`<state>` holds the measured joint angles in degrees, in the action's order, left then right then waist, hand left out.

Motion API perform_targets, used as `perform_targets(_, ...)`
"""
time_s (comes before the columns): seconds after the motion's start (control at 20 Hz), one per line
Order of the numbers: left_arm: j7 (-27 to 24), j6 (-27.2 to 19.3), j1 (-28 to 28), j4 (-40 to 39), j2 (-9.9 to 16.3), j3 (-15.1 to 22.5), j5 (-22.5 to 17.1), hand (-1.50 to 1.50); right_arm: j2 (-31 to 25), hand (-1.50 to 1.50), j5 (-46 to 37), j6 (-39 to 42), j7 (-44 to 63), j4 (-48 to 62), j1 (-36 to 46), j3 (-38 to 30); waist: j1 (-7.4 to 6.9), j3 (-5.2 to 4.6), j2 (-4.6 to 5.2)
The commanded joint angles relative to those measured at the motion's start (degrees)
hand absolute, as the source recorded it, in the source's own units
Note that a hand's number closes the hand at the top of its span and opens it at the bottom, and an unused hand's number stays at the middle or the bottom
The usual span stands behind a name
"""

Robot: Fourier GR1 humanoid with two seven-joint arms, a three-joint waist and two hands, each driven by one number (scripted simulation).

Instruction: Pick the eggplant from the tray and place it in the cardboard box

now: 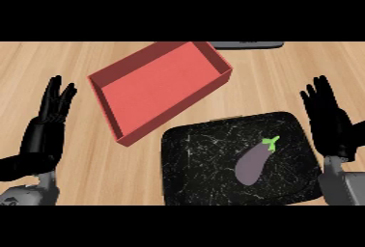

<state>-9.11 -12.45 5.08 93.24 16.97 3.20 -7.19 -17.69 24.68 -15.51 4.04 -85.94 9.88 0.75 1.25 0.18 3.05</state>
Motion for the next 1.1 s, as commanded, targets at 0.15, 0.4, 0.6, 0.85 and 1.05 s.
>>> perform_targets(0.15,4.24,5.54,0.87,-1.8,2.46,6.86,3.21,0.0,2.93,-1.5,-8.23,-21.57,18.48,6.87,-4.52,3.62,0.14,-0.65,-2.57)
perform_targets(0.4,5.27,8.24,1.76,-2.24,2.24,10.06,3.36,0.0,-5.22,-1.5,-20.11,-20.33,22.34,16.41,-12.37,12.98,-0.92,-1.88,0.79)
perform_targets(0.6,6.62,10.64,2.18,-2.77,2.18,12.52,3.24,0.0,-9.76,-1.5,-28.65,-19.66,28.54,17.19,-12.49,20.2,-2.23,-1.9,-0.8)
perform_targets(0.85,8.94,11.42,4.22,-3.19,1.39,14.36,3.66,0.0,-17.05,-1.5,-35.8,-14.17,40.11,15.06,-5.74,24.52,-3.46,-1.78,-2.13)
perform_targets(1.05,9.58,12.37,4.99,-4.11,1.56,14.68,3.54,0.0,-20.42,-1.5,-35.48,-5.19,52.58,11.98,0.51,26.4,-4.08,-1.68,-2.71)
